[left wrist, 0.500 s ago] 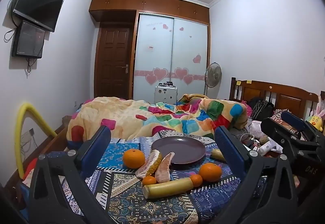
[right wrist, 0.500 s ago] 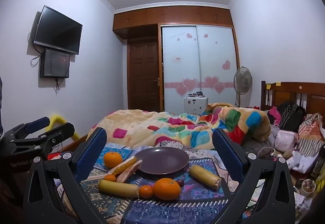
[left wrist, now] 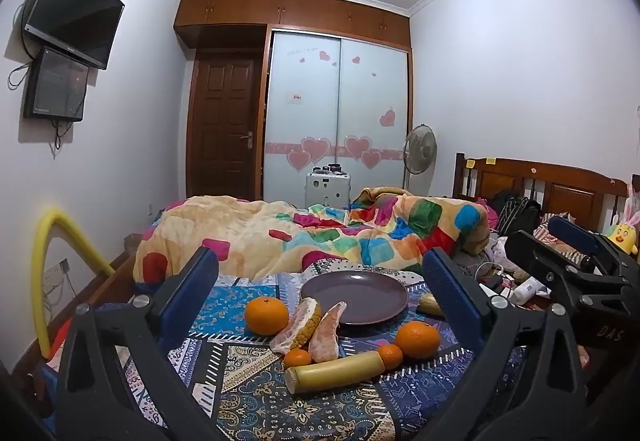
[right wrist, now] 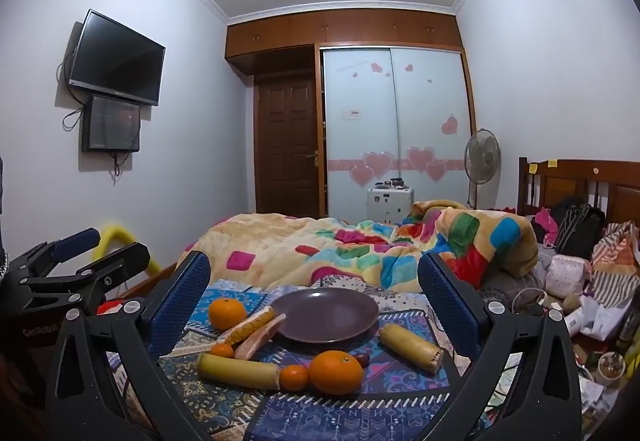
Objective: Organize fruits
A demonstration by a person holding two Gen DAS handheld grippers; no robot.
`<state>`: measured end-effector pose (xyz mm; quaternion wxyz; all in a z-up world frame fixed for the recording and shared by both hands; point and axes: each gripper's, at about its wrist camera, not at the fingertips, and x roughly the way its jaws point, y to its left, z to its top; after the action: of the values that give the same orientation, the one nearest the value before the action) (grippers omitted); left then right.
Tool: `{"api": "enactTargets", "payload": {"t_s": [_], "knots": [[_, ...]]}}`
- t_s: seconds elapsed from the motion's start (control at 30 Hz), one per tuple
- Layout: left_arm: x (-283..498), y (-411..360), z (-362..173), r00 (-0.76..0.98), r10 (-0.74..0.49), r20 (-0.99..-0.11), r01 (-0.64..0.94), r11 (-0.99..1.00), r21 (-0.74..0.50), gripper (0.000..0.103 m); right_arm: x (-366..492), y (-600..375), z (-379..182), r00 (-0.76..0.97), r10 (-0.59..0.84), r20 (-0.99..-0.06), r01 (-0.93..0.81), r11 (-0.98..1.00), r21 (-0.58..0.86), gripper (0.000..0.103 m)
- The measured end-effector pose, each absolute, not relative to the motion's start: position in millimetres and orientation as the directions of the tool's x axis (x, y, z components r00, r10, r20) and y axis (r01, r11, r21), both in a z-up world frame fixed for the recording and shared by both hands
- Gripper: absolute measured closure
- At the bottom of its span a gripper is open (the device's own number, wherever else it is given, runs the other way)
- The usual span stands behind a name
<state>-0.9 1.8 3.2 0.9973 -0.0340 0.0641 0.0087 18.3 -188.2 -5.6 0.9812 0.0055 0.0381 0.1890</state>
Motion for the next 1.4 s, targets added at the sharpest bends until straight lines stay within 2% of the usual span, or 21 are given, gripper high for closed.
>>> {"api": "enactTargets", "payload": {"t_s": [1.4], "knots": [[0.9,-3.0,-2.4,0.992,-0.001,-0.129,-0.007,0.998,-0.064,0.0,14.0,-193.8,2.4,0.921,0.381,-0.077,-0.38,0.925,0.033,0.0]]}}
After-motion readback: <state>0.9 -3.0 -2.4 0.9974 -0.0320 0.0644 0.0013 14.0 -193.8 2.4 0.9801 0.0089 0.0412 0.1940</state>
